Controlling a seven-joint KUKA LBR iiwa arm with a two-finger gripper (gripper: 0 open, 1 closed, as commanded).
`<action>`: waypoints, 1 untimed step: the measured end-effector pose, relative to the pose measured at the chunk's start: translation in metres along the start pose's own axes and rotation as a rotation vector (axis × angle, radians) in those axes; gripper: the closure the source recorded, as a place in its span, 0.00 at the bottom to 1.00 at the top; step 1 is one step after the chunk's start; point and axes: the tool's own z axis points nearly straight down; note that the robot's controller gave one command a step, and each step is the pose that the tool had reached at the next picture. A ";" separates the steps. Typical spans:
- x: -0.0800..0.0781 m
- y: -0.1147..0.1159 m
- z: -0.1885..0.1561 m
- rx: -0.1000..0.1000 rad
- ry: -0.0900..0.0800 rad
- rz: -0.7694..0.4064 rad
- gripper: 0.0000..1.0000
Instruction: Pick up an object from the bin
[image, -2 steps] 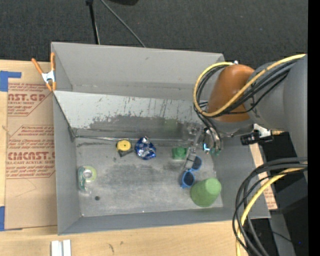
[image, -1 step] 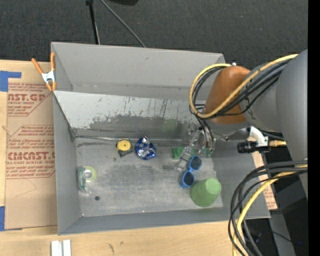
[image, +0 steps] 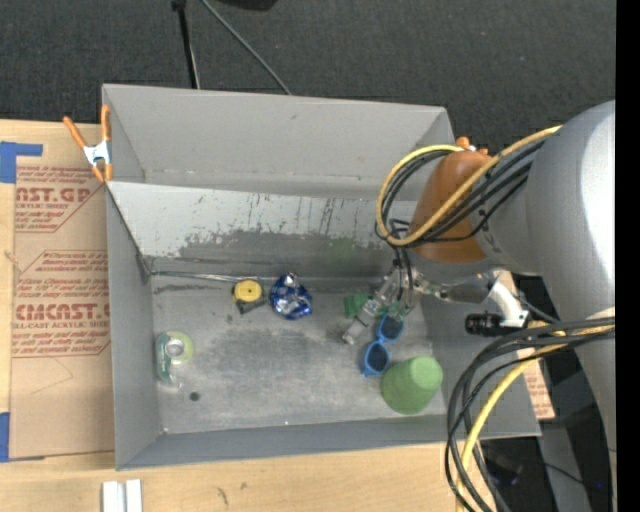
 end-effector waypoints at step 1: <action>0.000 0.000 0.000 -0.001 -0.003 -0.001 0.00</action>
Offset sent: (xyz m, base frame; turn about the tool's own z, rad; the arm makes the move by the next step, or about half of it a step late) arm 0.0000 0.0000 0.0000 0.0000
